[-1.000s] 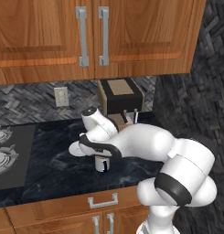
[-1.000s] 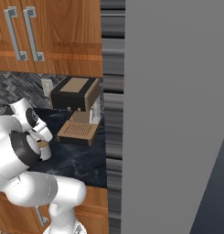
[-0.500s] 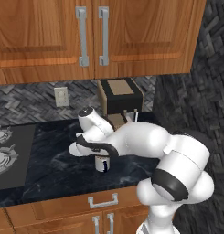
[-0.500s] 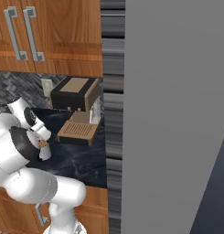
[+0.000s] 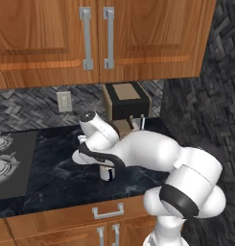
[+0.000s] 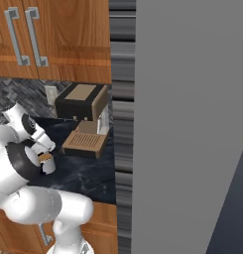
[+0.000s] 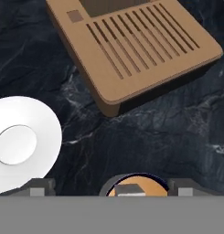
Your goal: Take a sugar cube from the saucer and place it inside the coffee. Then, grab milk from the fridge and place it next to the coffee on the counter to sweeten the coffee.
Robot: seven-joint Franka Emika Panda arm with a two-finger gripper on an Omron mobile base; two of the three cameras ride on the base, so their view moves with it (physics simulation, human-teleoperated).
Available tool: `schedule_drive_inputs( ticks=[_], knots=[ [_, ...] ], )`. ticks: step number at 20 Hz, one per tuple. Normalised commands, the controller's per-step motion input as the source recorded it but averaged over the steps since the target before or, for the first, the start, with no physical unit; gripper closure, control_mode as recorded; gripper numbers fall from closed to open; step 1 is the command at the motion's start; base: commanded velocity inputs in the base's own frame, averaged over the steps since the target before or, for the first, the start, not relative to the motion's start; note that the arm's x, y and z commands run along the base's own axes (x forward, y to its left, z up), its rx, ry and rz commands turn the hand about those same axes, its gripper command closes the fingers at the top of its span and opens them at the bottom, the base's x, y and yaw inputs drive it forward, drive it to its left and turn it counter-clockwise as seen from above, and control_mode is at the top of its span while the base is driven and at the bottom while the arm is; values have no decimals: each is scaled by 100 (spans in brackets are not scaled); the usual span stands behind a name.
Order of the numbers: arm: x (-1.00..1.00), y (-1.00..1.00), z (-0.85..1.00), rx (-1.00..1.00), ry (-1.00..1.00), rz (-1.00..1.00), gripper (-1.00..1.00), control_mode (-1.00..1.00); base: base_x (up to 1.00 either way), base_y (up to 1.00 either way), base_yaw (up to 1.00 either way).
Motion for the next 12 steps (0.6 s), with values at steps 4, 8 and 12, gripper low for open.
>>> schedule_drive_inputs(
  ticks=[4,8,12],
  knots=[
    [-16,0,0,2,-6,0,-100,-100,0,0,0],
    [-17,-3,12,3,-5,0,-100,-100,0,0,0],
    [-41,-47,39,6,-12,11,-100,-100,0,0,0]
  ],
)
